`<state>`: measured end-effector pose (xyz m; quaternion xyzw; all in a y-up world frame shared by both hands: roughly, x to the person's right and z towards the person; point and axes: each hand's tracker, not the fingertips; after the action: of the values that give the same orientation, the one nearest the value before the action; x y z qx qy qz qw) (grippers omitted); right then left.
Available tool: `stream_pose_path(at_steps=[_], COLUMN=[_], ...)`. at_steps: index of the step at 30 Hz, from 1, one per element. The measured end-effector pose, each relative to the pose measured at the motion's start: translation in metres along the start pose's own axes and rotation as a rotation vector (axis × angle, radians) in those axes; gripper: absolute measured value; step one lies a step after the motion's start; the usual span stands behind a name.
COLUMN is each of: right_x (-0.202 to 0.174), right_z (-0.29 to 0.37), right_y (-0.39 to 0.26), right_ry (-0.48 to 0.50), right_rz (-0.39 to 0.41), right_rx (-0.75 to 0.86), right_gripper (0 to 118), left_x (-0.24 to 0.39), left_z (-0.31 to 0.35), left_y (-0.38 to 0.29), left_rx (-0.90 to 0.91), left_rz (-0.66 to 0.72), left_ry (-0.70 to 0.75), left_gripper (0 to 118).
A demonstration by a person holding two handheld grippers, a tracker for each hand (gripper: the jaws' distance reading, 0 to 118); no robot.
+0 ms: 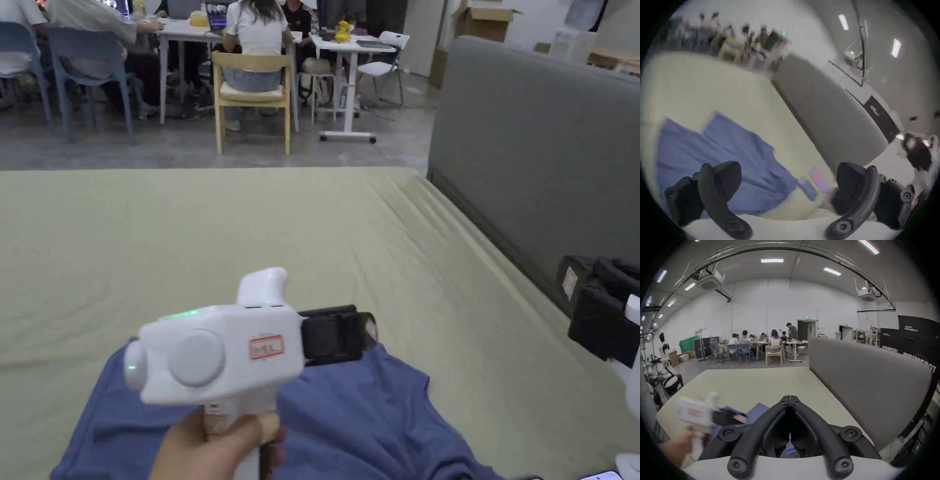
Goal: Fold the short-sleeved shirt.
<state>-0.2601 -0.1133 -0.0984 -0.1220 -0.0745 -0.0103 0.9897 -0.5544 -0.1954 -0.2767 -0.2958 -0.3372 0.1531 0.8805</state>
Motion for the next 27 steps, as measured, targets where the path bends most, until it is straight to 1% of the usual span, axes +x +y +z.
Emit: stream_pose_path(at_steps=[2,3,4,5,6,7,9,11,12,13,15,19,20,21,22,23,24,25,27], right_x=[-0.016,-0.025,-0.034,-0.042,-0.051,-0.060,-0.076,-0.089,-0.096,-0.100,-0.105,-0.105,-0.103,-0.102,-0.100,-0.098,-0.094,-0.091,-0.084], right_z=[-0.022,-0.035,-0.047,-0.056,-0.067,-0.077,-0.096,-0.112,-0.119,-0.124,-0.135,-0.150,-0.153,-0.156,-0.160,-0.164,-0.166,-0.169,-0.178], right_y=[-0.013,-0.021,-0.032,-0.040,-0.050,-0.059,-0.075,-0.085,-0.089,-0.091,-0.095,-0.105,-0.109,-0.112,-0.116,-0.121,-0.125,-0.129,-0.136], right_ry=[0.041,0.065,0.081,0.103,0.131,0.149,0.177,0.226,0.234,0.231,0.231,0.213,0.204,0.195,0.188,0.177,0.163,0.150,0.117], right_rz=[-0.005,-0.006,-0.012,-0.022,-0.037,-0.051,-0.067,-0.079,-0.075,-0.068,-0.057,-0.047,-0.042,-0.037,-0.030,-0.020,-0.009,-0.002,0.007], right_rx=[-0.032,-0.056,-0.087,-0.110,-0.136,-0.167,-0.239,-0.287,-0.300,-0.303,-0.318,-0.364,-0.379,-0.392,-0.406,-0.421,-0.433,-0.443,-0.478], right_gripper=[2,2,2,2,2,2,2,2,2,2,2,2,2,2,2,2,2,2,2], left_x=[-0.028,-0.042,-0.056,-0.072,-0.086,-0.098,-0.124,-0.148,-0.158,-0.158,-0.180,-0.242,-0.260,-0.281,-0.300,-0.323,-0.341,-0.351,-0.374], left_z=[0.048,0.076,0.098,0.102,0.115,0.122,0.125,0.112,0.104,0.100,0.076,-0.003,-0.026,-0.051,-0.075,-0.092,-0.119,-0.139,-0.173], left_y=[-0.002,-0.009,-0.018,-0.035,-0.049,-0.064,-0.088,-0.097,-0.097,-0.096,-0.084,-0.044,-0.035,-0.023,-0.018,-0.013,0.003,0.001,0.002], left_rx=[0.096,0.117,0.114,0.095,0.050,0.028,-0.021,-0.092,-0.099,-0.091,-0.082,-0.120,-0.151,-0.158,-0.191,-0.158,-0.242,-0.284,-0.308], left_rz=[-0.079,-0.093,-0.093,-0.083,-0.052,-0.006,0.084,0.127,0.138,0.125,0.104,0.064,0.034,0.029,0.055,0.063,0.060,0.069,0.047], left_ry=[0.252,0.383,0.477,0.534,0.569,0.577,0.650,0.553,0.571,0.583,0.571,0.570,0.589,0.594,0.597,0.630,0.619,0.641,0.716], left_gripper=[118,118,118,82,0,0,0,0,0,0,0,0,13,62,116,118,118,118,118])
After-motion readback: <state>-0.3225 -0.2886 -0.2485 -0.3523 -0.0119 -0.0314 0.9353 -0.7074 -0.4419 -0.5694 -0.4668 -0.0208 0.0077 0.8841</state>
